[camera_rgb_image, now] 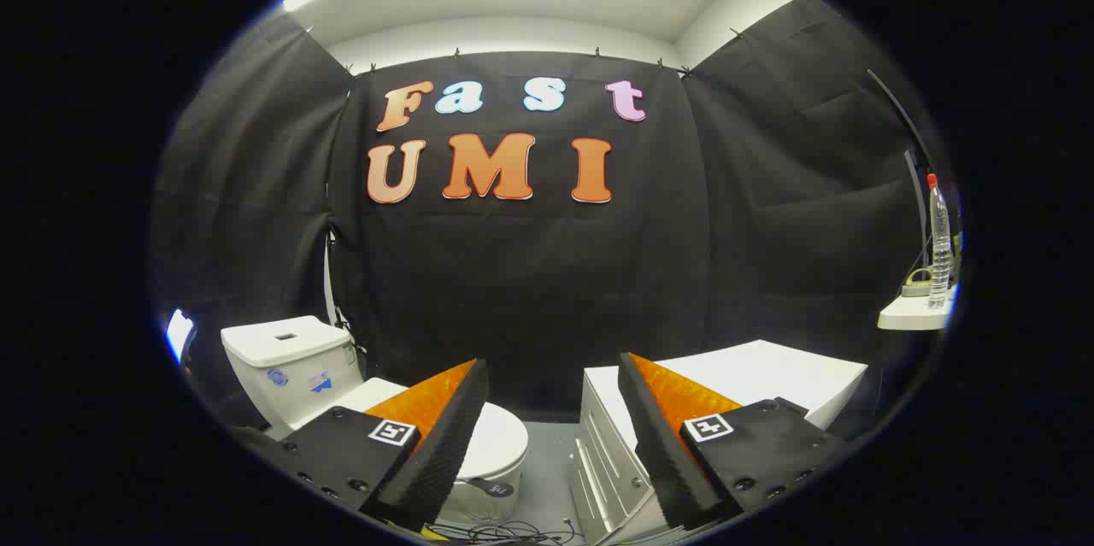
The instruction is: Open the toilet lid.
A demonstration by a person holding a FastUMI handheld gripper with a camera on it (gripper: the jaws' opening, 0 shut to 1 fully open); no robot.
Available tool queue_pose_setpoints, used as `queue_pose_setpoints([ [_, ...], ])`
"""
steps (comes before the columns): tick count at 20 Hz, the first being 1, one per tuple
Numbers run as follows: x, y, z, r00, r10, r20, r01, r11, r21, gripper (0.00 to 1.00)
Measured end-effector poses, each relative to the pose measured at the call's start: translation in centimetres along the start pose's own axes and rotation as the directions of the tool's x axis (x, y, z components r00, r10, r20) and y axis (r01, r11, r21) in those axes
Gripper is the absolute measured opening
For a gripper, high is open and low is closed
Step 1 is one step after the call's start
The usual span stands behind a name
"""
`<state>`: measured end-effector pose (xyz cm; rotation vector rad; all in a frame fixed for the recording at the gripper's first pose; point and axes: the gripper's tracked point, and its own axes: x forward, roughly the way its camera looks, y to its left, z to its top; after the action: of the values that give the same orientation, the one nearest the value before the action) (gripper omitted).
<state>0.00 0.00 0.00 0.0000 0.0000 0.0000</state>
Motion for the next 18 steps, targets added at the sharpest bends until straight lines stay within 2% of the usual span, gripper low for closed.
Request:
queue_pose_setpoints([
  [18, 0.01, -0.49, 0.06, 1.000, -0.006, 0.007, 0.006, 1.000, 0.010, 0.98],
])
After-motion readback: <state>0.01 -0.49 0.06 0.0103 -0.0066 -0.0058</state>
